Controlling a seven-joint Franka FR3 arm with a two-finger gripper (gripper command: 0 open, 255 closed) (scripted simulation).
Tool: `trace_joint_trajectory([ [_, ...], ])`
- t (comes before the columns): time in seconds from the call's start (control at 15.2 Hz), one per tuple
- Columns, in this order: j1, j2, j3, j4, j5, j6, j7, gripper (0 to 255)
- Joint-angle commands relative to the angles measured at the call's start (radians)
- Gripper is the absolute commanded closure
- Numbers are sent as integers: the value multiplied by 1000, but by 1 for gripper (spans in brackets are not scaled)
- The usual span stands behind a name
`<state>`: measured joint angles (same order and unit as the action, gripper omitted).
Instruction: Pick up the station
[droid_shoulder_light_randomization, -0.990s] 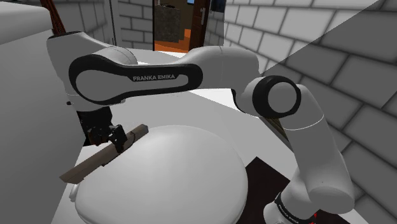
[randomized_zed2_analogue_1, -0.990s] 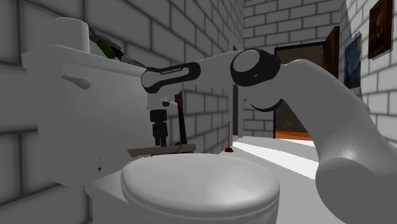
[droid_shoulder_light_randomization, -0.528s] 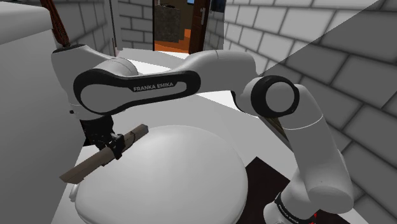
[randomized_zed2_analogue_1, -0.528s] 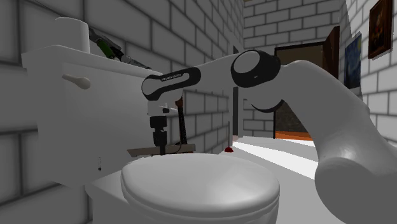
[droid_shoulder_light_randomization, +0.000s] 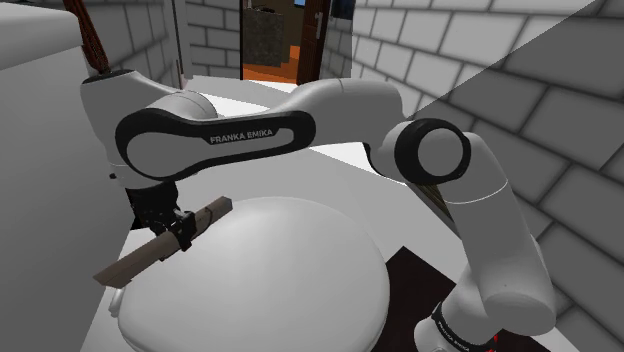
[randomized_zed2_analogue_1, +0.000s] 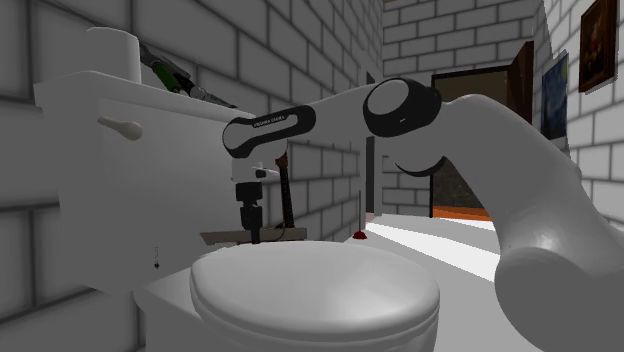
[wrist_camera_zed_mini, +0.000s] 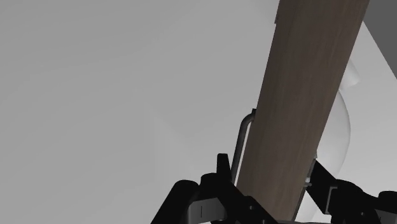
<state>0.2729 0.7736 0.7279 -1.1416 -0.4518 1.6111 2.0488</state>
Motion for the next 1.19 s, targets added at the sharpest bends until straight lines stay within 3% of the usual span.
trace_joint_trajectory([
  [0.0, 2, 4, -2, 3, -2, 0, 0, 255],
  [1.12, 90, 22, -10, 272, -4, -221, -36, 255],
])
